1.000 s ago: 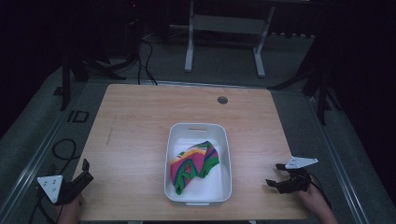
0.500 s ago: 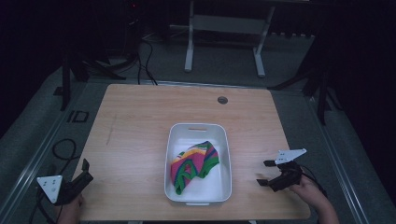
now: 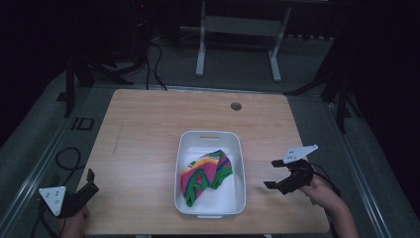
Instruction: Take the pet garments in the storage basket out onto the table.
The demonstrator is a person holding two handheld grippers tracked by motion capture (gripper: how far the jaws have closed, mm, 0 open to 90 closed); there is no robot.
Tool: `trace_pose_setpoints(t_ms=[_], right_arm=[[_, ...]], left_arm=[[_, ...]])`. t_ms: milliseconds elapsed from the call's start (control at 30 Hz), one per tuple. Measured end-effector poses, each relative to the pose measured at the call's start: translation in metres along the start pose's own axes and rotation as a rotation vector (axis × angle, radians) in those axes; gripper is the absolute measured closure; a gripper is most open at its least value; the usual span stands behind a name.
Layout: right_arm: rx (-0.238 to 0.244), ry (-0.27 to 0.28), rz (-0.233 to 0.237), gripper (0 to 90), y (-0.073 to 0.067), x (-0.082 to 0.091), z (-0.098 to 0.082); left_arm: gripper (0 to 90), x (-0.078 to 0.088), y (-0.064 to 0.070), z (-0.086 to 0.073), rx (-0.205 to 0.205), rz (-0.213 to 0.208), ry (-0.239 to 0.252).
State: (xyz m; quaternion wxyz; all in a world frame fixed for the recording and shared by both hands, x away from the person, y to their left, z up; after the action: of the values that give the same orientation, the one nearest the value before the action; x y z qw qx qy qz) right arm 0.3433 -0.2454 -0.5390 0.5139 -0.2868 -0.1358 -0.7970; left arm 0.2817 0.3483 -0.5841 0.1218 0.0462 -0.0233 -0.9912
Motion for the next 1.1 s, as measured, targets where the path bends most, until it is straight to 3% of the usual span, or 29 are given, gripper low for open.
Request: trace_pose_setpoints(t_ms=[333,567,833,900,1100], right_arm=[[0.073,0.007,0.025,12.2,-0.014,-0.006,0.043],[0.098,0.003,0.065,12.1,-0.024,-0.019,0.065],[0.126,-0.014,0.134,12.6,-0.042,-0.044,0.088],[0.150,-0.021,0.112,12.8,-0.045,-0.053,0.091],[0.142,-0.058,0.129,12.6,-0.053,-0.082,0.097]], left_arm=[[1.9,0.000,0.000,0.000,0.000,-0.002,-0.001],[1.9,0.000,0.000,0.000,0.003,-0.003,-0.001],[1.9,0.000,0.000,0.000,0.004,-0.004,-0.001],[1.8,0.000,0.000,0.000,0.001,-0.004,0.001],[1.8,0.000,0.000,0.000,0.004,-0.006,0.001]])
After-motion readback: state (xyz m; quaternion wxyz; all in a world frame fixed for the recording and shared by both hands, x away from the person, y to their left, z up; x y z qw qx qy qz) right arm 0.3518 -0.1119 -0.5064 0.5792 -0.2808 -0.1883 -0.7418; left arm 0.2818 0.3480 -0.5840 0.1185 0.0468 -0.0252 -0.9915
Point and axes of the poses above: each handheld gripper's, and its own axes: x roughly backward along the jaws, z roughly out of its top, y roughly to its right, the point moved 9 cm from there along -x, roughly forward along the jaws, and after that the axes turned 11 degrees about y, right-handed, at the moved point
